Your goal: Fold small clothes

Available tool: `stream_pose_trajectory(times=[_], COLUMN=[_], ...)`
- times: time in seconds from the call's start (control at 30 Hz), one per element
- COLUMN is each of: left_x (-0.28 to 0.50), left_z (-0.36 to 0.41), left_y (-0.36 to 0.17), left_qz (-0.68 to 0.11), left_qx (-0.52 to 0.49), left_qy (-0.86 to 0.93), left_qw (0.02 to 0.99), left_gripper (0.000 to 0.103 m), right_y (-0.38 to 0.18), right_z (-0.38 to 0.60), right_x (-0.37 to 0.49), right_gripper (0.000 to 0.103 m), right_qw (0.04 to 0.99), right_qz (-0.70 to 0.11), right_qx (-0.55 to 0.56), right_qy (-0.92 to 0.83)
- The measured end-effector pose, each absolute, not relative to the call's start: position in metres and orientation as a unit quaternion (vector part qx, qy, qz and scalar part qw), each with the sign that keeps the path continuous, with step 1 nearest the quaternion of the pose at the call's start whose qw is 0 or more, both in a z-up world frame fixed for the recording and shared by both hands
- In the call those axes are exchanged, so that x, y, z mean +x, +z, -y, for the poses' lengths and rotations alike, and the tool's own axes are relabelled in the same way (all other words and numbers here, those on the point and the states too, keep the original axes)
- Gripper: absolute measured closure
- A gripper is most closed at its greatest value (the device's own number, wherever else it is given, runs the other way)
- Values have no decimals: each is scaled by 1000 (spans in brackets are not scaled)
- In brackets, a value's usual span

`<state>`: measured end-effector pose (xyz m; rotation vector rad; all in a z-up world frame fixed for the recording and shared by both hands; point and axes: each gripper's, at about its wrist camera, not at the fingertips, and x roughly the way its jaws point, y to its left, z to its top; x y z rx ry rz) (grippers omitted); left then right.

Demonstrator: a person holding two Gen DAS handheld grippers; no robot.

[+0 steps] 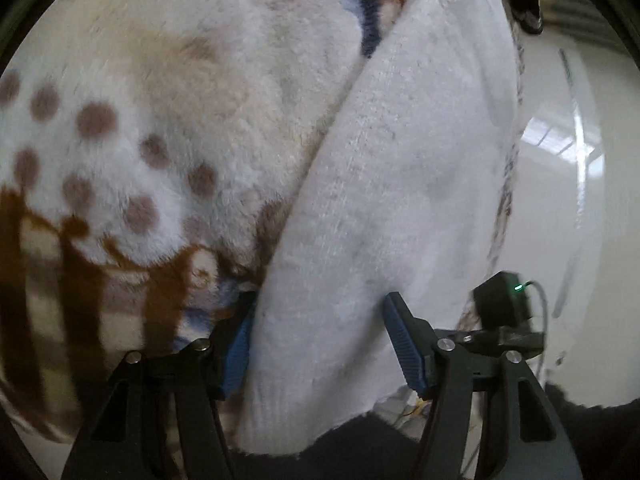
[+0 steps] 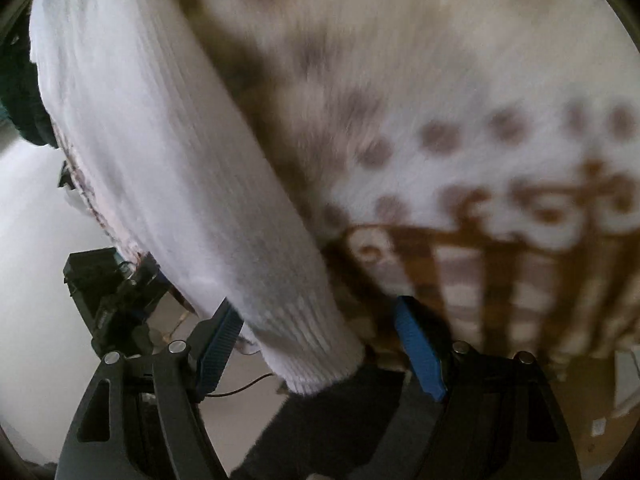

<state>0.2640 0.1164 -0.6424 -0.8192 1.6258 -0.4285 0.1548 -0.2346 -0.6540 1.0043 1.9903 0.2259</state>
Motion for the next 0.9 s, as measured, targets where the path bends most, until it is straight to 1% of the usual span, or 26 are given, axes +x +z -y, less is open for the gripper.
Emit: stream_pose_trajectory(times=[0.03, 0.07, 0.1, 0.13, 0.17, 0.2, 0.23, 0.37, 0.5, 0.57, 0.67, 0.8, 0.9], left_x=[263, 260, 258, 252, 251, 249, 246, 250, 278, 308, 357, 428, 488], left_z=[-116, -117, -117, -123, -123, -123, -128, -135, -127, -122, -114, -97, -91], left_y=[-639, -636, -633, -629, -627, -626, -622, -595, -562, -550, -539, -535, -546], left_qz=[-695, -692, -689, -677, -667, -663, -654, -624, -583, -554, -526, -512, -503], left_qx=[-353, -354, -364, -386, -406, -419, -453, -503, -541, -564, -569, -555, -553], left_qy=[-188, -194, -199, -202, -199, -196, -192, -182, -207, -218, -227, -196, -170], left_qw=[597, 598, 595, 593, 592, 588, 575, 570, 569, 572, 590, 625, 642], left_gripper=[49, 80, 92, 92, 92, 92, 92, 92, 92, 92, 92, 92, 89], right_y=[-656, -655, -654, -651, -647, -642, -635, -595, -550, -532, -511, -494, -498], right_z=[233, 232, 230, 228, 228, 228, 226, 220, 219, 223, 243, 256, 268], right_x=[155, 153, 152, 152, 151, 150, 150, 161, 189, 207, 243, 323, 397], right_gripper=[25, 28, 45, 74, 84, 88, 92, 93, 93, 93, 93, 93, 93], right_qw=[436, 443, 447, 450, 453, 458, 463, 477, 492, 500, 519, 567, 596], right_qz=[-796, -786, -782, -779, -777, -774, -772, -750, -726, -708, -680, -641, -611], right_qx=[410, 421, 425, 428, 427, 426, 426, 439, 452, 467, 484, 483, 489], right_qy=[92, 91, 91, 91, 94, 93, 93, 128, 166, 175, 185, 188, 182])
